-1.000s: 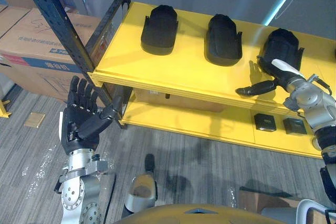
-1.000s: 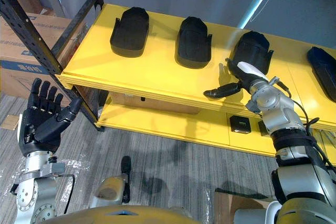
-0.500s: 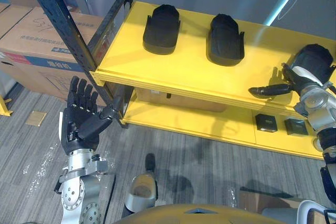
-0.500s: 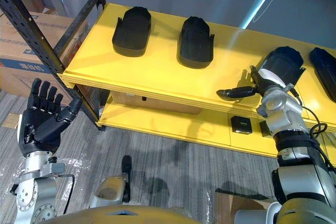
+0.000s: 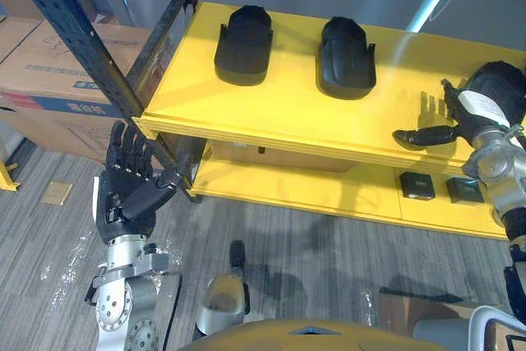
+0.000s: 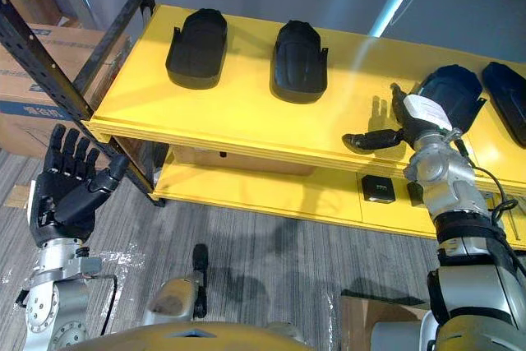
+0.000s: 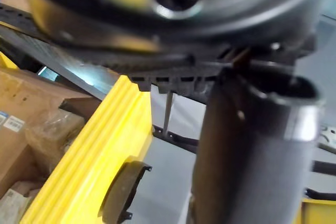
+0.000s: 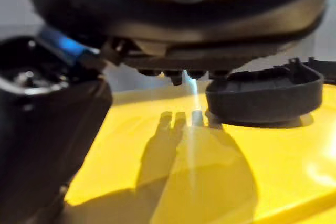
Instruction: Walk over and take three plastic housings, then place them on the shelf
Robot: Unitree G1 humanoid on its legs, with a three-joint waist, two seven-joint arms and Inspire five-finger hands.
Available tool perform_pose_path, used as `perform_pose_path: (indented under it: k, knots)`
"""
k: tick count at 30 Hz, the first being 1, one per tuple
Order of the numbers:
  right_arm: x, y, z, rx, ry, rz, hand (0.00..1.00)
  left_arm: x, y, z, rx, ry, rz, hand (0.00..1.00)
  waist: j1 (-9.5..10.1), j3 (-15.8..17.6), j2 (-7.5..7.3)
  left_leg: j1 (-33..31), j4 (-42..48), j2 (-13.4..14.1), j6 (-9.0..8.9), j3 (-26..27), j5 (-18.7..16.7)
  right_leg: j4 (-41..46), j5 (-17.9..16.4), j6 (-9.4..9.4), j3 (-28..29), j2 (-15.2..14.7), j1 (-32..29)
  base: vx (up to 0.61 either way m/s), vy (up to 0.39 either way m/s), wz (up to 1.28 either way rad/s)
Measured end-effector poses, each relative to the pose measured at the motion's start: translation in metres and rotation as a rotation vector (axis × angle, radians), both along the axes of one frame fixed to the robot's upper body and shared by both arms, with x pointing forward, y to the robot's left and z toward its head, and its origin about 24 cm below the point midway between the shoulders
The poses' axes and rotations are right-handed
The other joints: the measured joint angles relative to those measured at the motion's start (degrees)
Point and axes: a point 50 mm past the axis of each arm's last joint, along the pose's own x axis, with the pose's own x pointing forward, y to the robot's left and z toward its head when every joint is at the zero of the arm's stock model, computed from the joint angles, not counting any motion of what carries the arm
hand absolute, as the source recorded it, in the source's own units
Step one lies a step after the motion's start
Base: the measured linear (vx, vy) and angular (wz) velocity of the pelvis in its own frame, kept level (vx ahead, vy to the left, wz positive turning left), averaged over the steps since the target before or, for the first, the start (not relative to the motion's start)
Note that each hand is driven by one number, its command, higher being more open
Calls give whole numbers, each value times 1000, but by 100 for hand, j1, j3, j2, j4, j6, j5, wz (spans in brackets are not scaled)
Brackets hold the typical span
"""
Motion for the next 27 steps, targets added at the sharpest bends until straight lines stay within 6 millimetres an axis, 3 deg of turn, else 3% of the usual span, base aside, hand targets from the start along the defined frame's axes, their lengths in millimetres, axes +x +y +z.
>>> perform_pose_path:
  k: [7, 11, 20, 27]
  knots:
    - [5, 33, -6, -104, 6, 226, 100, -1, 0, -3, -1, 14, 3, 100, -16, -4, 7, 17, 0, 33, -31, 0, -14, 5, -7, -8, 7, 25, 8, -6, 1, 0]
    - [3, 39, -11, -118, 8, 257, 100, -1, 0, -4, 3, 18, 4, 100, -16, -4, 6, 17, 0, 50, -20, 1, -21, -5, -10, -12, 12, 43, 8, 0, 0, 0]
    - [-2, 18, -7, -125, -162, 4, 100, -1, -2, -9, 24, 46, 2, 100, 6, -11, 36, -2, 1, 52, -32, -7, 13, -3, -4, -4, 0, 49, -2, 0, 0, 0]
    - [-18, -15, -8, 87, -222, -249, 100, -1, -3, -9, 18, 46, -2, 100, -64, -22, 87, 4, 2, 45, 1, -11, 49, 25, 16, 31, -1, 34, 1, 0, 0, 0]
